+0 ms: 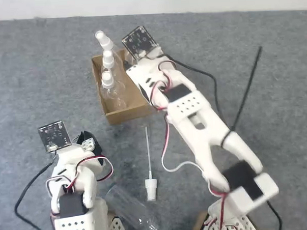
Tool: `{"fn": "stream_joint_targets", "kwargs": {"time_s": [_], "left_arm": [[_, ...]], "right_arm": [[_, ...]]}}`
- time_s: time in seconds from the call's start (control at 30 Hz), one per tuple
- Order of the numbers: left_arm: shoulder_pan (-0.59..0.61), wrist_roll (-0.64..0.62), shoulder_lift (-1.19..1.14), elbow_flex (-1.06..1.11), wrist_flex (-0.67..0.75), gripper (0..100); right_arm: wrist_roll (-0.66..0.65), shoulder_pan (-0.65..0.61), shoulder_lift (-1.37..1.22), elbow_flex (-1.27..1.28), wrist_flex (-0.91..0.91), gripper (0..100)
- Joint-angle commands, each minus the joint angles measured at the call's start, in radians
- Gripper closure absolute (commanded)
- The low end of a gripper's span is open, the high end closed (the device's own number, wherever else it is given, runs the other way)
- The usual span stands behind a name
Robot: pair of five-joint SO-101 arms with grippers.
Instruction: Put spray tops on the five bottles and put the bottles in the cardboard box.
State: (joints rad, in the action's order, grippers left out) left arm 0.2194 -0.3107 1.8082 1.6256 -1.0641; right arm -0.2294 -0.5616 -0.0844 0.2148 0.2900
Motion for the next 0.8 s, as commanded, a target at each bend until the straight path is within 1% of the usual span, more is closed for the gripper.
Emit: {"fn": "stream_joint_targets", "kwargs": {"time_s": [0.0,0.37,0.77], "left_arm": [[0.006,-0.005,0.017,-0.053,0.035,99],[0.006,-0.005,0.017,-0.053,0.035,99],[0.006,-0.005,0.017,-0.050,0.035,99]], "right_arm": [[-0.006,0.021,-0.035,-0.149,-0.027,96.0],[-0.006,0.090,-0.289,-0.388,-0.028,96.0],[-0.005,0.093,-0.496,-0.546,-0.028,95.7]]}}
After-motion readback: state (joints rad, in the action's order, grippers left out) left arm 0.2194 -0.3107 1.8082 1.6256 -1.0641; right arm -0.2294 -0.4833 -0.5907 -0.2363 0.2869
